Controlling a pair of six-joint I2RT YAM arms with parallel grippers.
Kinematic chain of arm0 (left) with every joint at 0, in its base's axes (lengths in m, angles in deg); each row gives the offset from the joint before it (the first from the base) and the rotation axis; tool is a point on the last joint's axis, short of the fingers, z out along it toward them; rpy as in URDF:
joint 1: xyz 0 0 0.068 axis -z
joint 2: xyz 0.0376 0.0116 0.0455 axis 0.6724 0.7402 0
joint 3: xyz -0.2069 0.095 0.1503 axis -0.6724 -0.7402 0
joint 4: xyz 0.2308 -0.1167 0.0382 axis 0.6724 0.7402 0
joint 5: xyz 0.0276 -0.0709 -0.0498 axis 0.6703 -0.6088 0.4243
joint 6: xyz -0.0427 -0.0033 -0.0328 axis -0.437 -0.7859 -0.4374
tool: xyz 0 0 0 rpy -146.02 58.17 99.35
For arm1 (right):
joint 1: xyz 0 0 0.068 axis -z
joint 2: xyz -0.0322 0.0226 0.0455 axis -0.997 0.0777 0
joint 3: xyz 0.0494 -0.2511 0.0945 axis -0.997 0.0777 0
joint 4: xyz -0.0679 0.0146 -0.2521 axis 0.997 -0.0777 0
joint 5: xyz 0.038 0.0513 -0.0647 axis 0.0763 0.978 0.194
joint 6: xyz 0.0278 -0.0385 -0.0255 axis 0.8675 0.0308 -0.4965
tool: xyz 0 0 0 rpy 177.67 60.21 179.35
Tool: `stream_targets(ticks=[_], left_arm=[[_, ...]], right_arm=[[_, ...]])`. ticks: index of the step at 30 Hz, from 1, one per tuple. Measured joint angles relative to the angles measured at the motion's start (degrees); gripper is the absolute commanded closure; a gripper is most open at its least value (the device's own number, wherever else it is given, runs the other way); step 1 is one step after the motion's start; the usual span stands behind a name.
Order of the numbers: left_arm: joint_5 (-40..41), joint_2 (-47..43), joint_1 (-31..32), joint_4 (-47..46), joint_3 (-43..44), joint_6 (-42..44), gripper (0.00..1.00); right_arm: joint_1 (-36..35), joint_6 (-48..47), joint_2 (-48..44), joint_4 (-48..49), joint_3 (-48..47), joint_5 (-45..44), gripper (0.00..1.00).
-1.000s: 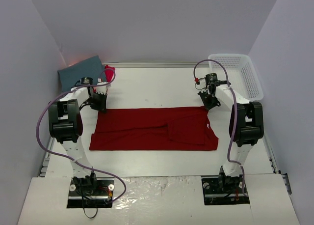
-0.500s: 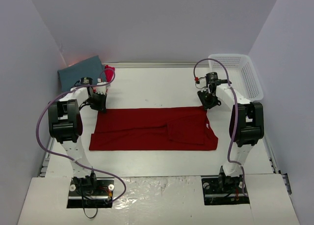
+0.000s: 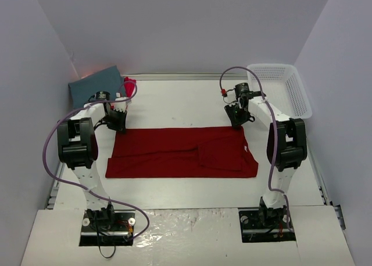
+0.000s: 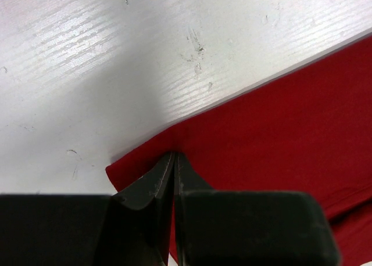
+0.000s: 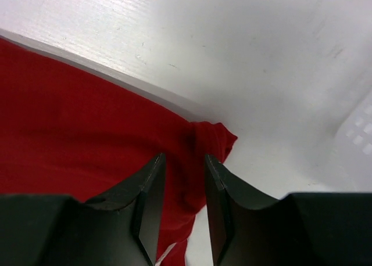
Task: Fold and stack the t-shirts
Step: Fold the other side of the tshirt into a rectangle, then rotate the tshirt 90 degrees
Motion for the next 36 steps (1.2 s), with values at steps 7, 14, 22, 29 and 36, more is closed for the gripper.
stream_targets(ticks=[7, 14, 22, 29, 36], left_arm=[[0.0, 0.0, 0.0, 0.0, 0.0, 0.1, 0.98], [0.0, 0.0, 0.1, 0.0, 0.0, 0.1, 0.98], [0.0, 0.0, 0.1, 0.0, 0.0, 0.1, 0.98], [0.0, 0.0, 0.1, 0.0, 0.0, 0.2, 0.98], [0.0, 0.0, 0.1, 0.0, 0.0, 0.3, 0.98]], right_arm=[[-1.3, 0.0, 3.4, 0.0, -0.5, -1.3, 0.73], [-1.8, 0.2, 4.5, 0.3, -1.0, -3.8, 0.74], [-1.8, 0.3, 4.5, 1.3, -1.0, -6.4, 0.74], [-2.5, 0.3, 5.3, 2.2, -1.1, -9.7, 0.74], [-2.9, 0.3, 5.9, 2.6, -1.2, -11.3, 0.89]])
